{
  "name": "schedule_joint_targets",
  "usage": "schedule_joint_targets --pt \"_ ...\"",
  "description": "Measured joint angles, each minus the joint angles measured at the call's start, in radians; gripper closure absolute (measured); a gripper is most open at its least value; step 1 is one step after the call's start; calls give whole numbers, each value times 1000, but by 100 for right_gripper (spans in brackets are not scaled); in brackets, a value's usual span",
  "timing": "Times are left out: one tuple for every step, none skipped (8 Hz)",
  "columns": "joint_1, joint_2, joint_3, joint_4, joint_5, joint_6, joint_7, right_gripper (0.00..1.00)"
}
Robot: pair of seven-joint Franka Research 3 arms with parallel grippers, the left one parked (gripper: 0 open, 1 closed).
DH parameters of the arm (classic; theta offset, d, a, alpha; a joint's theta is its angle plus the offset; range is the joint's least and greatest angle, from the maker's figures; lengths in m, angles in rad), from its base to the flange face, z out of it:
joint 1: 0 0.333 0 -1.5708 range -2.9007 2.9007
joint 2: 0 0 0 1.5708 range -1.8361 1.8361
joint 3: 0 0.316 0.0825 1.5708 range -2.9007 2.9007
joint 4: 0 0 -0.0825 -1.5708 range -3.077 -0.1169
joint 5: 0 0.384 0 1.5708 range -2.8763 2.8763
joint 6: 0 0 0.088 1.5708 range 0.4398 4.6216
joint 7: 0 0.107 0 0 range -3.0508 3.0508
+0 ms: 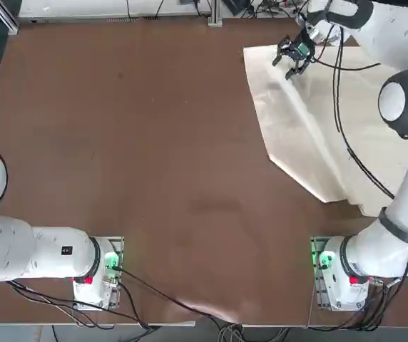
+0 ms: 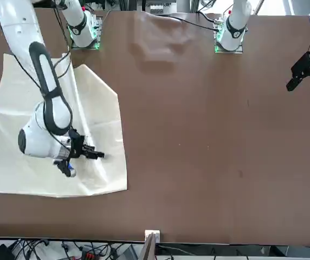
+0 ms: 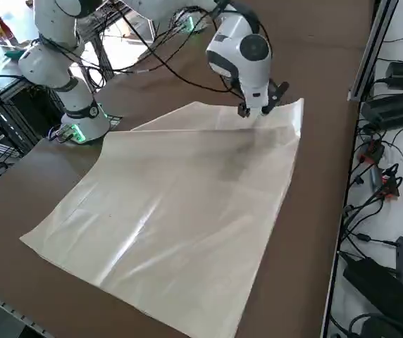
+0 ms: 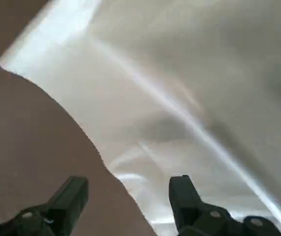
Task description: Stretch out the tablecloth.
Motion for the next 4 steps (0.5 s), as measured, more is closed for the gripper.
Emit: schedule_joint_targets --pt "2 -61 0 -99 -25 0 -60 0" --pt "7 -111 0 -184 -63 2 -114 0" --pt "13 -149 0 -258 -106 8 -156 0" --pt "19 -184 0 -328 -150 28 -203 0"
